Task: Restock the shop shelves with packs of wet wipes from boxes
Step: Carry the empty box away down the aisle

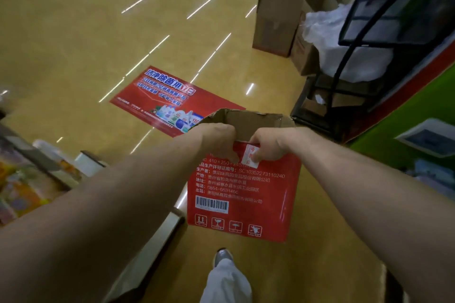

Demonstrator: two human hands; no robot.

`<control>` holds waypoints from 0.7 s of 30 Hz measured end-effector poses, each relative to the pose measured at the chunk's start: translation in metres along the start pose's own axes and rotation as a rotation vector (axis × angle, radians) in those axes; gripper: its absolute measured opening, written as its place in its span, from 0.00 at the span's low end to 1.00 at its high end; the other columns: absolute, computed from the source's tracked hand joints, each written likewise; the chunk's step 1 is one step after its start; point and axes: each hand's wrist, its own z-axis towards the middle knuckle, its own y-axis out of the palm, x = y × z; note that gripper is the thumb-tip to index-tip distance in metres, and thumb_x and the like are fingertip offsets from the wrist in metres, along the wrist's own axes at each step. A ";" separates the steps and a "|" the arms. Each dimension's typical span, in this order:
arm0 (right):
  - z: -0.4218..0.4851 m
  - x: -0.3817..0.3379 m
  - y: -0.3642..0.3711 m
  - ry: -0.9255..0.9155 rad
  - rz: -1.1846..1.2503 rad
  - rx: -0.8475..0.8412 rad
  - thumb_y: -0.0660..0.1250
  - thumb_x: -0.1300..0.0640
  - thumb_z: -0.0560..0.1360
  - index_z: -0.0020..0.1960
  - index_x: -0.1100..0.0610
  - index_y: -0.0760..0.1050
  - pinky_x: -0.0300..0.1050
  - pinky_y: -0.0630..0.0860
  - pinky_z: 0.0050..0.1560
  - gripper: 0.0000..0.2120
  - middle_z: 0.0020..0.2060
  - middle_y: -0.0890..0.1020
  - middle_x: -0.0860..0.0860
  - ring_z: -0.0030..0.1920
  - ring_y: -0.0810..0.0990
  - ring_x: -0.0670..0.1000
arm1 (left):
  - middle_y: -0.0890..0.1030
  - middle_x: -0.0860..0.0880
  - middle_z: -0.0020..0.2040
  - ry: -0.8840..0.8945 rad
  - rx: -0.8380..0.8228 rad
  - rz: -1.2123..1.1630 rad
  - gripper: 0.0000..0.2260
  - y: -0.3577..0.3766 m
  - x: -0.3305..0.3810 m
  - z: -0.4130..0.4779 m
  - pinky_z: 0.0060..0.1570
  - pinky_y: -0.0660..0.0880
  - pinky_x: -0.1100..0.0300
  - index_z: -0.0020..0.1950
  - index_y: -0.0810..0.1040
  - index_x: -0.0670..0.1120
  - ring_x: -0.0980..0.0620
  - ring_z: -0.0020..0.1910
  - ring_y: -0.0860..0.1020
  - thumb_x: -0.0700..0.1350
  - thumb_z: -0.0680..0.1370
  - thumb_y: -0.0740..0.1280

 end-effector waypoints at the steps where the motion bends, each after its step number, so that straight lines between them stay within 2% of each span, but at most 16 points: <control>1: 0.012 -0.008 -0.008 -0.009 -0.005 -0.004 0.64 0.54 0.79 0.63 0.52 0.76 0.50 0.80 0.55 0.14 0.51 0.82 0.49 0.50 0.82 0.50 | 0.78 0.51 0.39 -0.015 0.004 -0.008 0.09 -0.006 -0.013 0.003 0.44 0.78 0.61 0.51 0.76 0.47 0.53 0.38 0.79 0.51 0.78 0.66; 5: 0.056 -0.045 -0.040 -0.061 -0.032 -0.019 0.64 0.53 0.78 0.62 0.51 0.76 0.50 0.80 0.54 0.13 0.50 0.82 0.49 0.49 0.82 0.50 | 0.79 0.50 0.41 -0.092 0.012 -0.045 0.12 -0.027 -0.067 0.012 0.48 0.80 0.58 0.55 0.77 0.45 0.52 0.40 0.81 0.52 0.78 0.67; 8: 0.083 -0.077 -0.060 -0.114 -0.098 -0.022 0.64 0.53 0.78 0.61 0.51 0.77 0.50 0.79 0.55 0.12 0.52 0.82 0.50 0.50 0.81 0.51 | 0.80 0.51 0.39 -0.157 0.037 -0.071 0.13 -0.037 -0.107 0.013 0.49 0.81 0.55 0.53 0.78 0.46 0.51 0.41 0.82 0.54 0.76 0.68; 13: 0.127 -0.128 -0.086 -0.217 -0.230 -0.055 0.64 0.53 0.78 0.59 0.51 0.78 0.46 0.78 0.52 0.11 0.51 0.82 0.49 0.50 0.81 0.50 | 0.79 0.52 0.38 -0.284 0.052 -0.158 0.12 -0.044 -0.165 0.011 0.48 0.81 0.56 0.52 0.79 0.47 0.53 0.38 0.80 0.54 0.76 0.68; 17: 0.163 -0.159 -0.100 -0.287 -0.296 -0.119 0.64 0.53 0.78 0.58 0.51 0.77 0.46 0.79 0.51 0.10 0.50 0.82 0.48 0.48 0.81 0.50 | 0.78 0.53 0.37 -0.389 0.067 -0.249 0.13 -0.042 -0.198 0.011 0.48 0.80 0.56 0.53 0.79 0.46 0.53 0.38 0.79 0.54 0.76 0.68; 21: 0.203 -0.182 -0.111 -0.425 -0.429 -0.140 0.64 0.54 0.78 0.59 0.52 0.77 0.44 0.75 0.47 0.10 0.51 0.81 0.48 0.47 0.78 0.49 | 0.79 0.52 0.38 -0.519 0.055 -0.328 0.13 -0.040 -0.226 0.019 0.49 0.80 0.54 0.53 0.79 0.47 0.53 0.39 0.80 0.55 0.76 0.68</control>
